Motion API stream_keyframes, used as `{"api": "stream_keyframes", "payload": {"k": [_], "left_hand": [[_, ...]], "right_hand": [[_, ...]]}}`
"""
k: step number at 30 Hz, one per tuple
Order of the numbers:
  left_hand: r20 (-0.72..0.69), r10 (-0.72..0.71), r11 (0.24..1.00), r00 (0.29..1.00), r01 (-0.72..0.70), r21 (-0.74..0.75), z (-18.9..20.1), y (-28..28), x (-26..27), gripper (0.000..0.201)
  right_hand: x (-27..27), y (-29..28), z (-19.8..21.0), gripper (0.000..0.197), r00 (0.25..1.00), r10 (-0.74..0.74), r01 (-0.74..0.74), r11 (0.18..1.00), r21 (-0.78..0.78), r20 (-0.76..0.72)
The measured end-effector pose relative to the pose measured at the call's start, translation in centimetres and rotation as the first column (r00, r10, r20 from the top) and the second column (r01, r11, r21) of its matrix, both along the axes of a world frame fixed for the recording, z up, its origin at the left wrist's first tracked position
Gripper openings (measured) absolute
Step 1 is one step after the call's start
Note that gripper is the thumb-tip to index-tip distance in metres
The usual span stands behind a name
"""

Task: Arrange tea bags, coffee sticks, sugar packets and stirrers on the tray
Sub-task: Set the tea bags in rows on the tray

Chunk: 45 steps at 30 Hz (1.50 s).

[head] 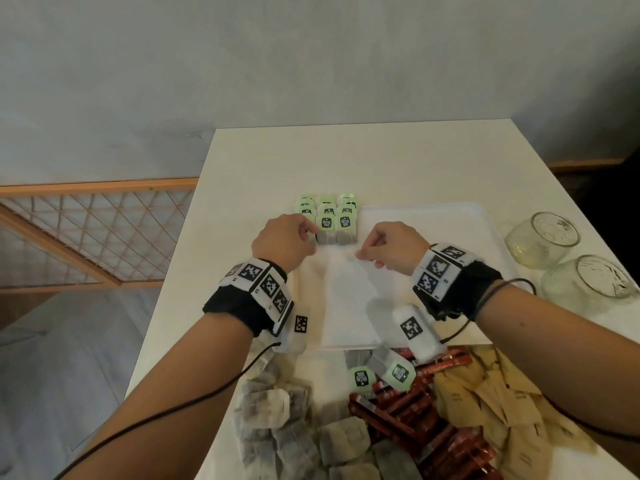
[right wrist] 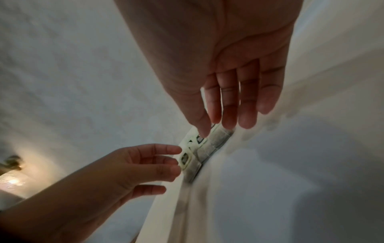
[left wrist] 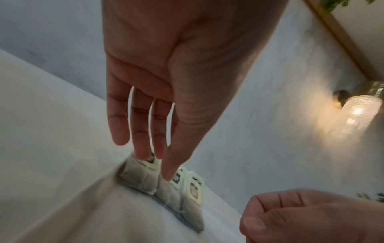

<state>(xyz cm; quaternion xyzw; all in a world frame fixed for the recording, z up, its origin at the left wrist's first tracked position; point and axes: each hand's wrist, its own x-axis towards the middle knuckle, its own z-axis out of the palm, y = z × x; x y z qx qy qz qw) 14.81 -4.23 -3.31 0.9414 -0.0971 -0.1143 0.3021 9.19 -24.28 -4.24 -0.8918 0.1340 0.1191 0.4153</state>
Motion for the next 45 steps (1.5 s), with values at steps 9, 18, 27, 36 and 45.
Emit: {"api": "stream_keyframes", "payload": {"k": [9,18,27,36,45], "left_hand": [[-0.045,-0.315,0.946,0.948,0.309,-0.098,0.4,0.5,-9.7,0.024],[-0.044,-0.464,0.865,0.885,0.463,0.191,-1.0,-0.9,-15.9,0.024],[0.004,-0.517,0.728,0.856,0.437,0.528,-1.2,-2.2,-16.8,0.031],[-0.020,-0.584,0.624,0.812,0.465,0.629,-0.7,-1.8,-16.8,0.033],[-0.124,-0.535,0.677,0.835,0.512,0.528,-0.2,0.0,-15.6,0.027]], "right_hand": [[-11.4,-0.2,0.6,0.030,0.980,0.192,-0.196,0.973,-0.122,-0.046],[-15.6,0.8,-0.3,0.044,0.946,0.289,-0.323,0.860,-0.394,-0.144],[-16.5,0.8,-0.4,0.040,0.957,0.264,-0.289,0.901,-0.324,-0.118],[-16.0,0.9,-0.5,0.039,0.936,0.293,-0.346,0.871,-0.347,-0.196],[-15.2,0.0,-0.9,0.021,0.955,0.292,-0.298,0.935,-0.192,-0.057]]}}
